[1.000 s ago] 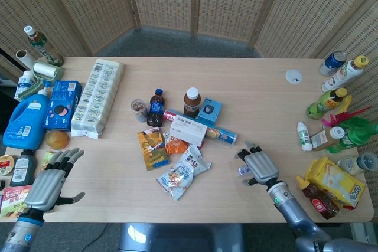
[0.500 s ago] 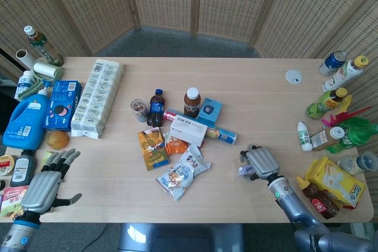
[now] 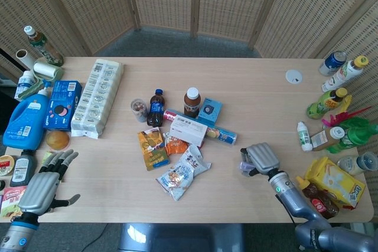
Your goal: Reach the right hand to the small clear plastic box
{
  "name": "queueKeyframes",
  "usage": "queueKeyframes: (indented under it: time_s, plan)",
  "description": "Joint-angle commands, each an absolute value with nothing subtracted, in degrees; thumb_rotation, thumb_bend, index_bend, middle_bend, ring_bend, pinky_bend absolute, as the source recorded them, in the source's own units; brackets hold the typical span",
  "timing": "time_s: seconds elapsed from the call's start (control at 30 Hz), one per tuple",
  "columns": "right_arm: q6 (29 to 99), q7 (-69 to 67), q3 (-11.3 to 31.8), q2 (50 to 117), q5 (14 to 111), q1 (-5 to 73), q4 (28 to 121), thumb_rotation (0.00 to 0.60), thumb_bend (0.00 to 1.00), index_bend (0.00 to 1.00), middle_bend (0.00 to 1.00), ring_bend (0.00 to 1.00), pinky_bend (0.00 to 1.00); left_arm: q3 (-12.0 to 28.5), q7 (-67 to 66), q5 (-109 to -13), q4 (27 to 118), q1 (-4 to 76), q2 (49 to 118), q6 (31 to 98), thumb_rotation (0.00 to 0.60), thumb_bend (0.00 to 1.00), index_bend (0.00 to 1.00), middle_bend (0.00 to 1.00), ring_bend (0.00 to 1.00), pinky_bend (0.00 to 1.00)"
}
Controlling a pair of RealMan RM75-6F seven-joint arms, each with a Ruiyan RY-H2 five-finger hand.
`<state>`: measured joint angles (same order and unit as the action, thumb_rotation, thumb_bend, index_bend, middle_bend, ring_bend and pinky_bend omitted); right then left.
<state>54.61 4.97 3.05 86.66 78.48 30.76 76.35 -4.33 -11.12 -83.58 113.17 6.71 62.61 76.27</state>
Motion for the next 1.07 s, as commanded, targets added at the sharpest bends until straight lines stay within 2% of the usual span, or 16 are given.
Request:
queueKeyframes:
  time_s: [0.03,0.3,0.6,1.07]
  plan:
    - [56.2,6.7,5.0,83.1,78.2,31.3,81.1,0.600,0.14,0.69,0.84,0.55,0.74,-4.3,-10.9,-83.6,113.0,6.7,62.8,76.2,0.600,0.22,0.08,0.02,0.00,0.00]
    - [60.0,9.8,10.5,75.5,77.1,32.7,91.4,0.600,0.14,0.68,0.83,0.55,0.74,-4.7,-10.0,-84.7,112.6,6.2,63.0,76.9,0.600,0.22,0.08,0.02,0.00,0.00]
    - [63.4,14.6,15.9,71.2,74.7,34.5,98.0,0.600,0.14,0.68,0.83,0.55,0.74,-5.3,-9.1,-85.8,112.3,5.2,62.6,78.0,0.600,0.22,0.08,0.02,0.00,0.00]
    - [64.8,21.0,17.1,69.3,71.5,36.3,103.9,0.600,0.14,0.68,0.83,0.55,0.74,-5.0,-6.2,-85.8,110.2,5.2,63.0,77.5,0.600,0.22,0.08,0.02,0.00,0.00]
